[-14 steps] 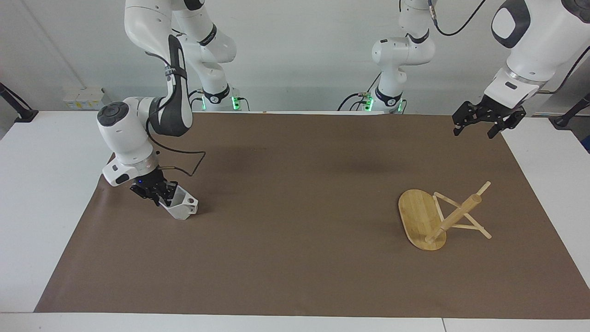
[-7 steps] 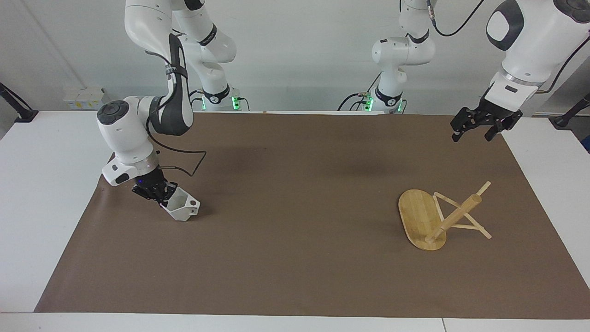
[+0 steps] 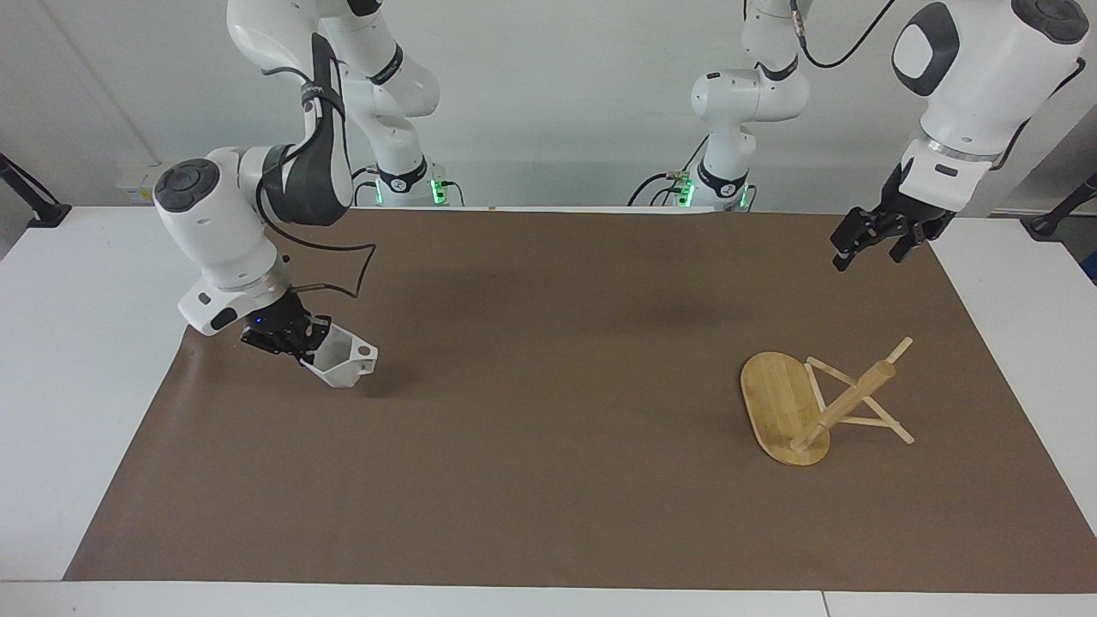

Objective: Hang cup on rack
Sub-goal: 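Lift the cup with the right gripper while the left gripper approaches it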

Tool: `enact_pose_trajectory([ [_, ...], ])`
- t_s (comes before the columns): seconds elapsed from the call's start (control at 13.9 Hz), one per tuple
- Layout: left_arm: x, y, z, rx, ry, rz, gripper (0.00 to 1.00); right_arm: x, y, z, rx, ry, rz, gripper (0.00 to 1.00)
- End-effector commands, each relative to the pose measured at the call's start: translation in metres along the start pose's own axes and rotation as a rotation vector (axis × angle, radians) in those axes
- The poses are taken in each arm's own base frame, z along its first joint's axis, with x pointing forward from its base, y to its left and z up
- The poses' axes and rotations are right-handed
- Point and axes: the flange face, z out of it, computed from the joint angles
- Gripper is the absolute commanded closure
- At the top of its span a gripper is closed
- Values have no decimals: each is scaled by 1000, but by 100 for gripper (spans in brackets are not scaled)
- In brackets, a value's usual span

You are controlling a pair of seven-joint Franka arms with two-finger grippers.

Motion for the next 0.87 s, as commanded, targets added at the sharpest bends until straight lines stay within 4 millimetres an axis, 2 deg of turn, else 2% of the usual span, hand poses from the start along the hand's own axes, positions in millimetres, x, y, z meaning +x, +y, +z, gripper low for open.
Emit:
enact_pose_trajectory([
  [0.0,-7,3,-1,-33,12,-66,0,0,-22,-31,107,42,-3,100],
  [0.22,-4,10,-1,-109,-15,-254,0,4,-57,-48,210,78,-14,100],
  [0.43,1,20,0,-198,-60,-415,0,6,-108,-59,363,86,-31,100],
  [0.58,19,33,-5,-261,-99,-567,0,4,-137,-65,440,87,-41,100],
  [0.72,20,60,0,-282,-146,-669,0,4,-157,-69,546,88,-11,100],
  [0.79,22,65,5,-296,-181,-720,0,4,-165,-72,609,86,24,100],
])
